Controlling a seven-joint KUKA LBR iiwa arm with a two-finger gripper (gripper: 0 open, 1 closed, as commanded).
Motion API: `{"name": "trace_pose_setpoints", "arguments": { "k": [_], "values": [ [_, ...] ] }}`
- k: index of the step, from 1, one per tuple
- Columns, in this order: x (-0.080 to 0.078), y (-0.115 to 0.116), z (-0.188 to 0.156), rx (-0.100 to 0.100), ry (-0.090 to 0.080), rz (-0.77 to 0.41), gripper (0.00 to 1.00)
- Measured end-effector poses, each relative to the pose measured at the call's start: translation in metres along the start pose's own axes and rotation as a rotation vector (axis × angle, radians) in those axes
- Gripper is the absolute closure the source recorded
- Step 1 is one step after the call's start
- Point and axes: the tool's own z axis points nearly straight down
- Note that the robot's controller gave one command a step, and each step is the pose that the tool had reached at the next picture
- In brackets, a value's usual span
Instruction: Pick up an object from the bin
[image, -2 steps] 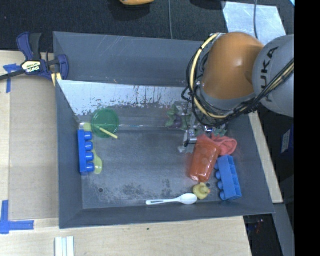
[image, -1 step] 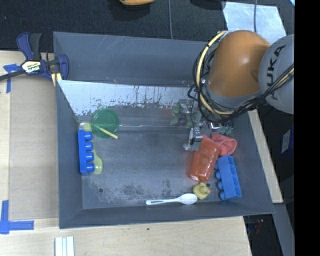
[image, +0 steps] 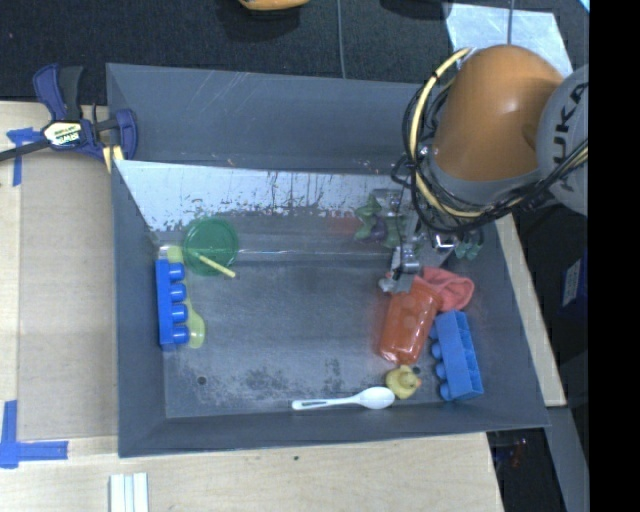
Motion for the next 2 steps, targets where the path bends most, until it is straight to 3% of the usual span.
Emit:
{"name": "trace_pose_setpoints", "arguments": {
  "k": [2],
  "values": [
    [0.019, -0.05, 0.093, -0.001, -0.01, -0.166, 0.0]
  ]
}}
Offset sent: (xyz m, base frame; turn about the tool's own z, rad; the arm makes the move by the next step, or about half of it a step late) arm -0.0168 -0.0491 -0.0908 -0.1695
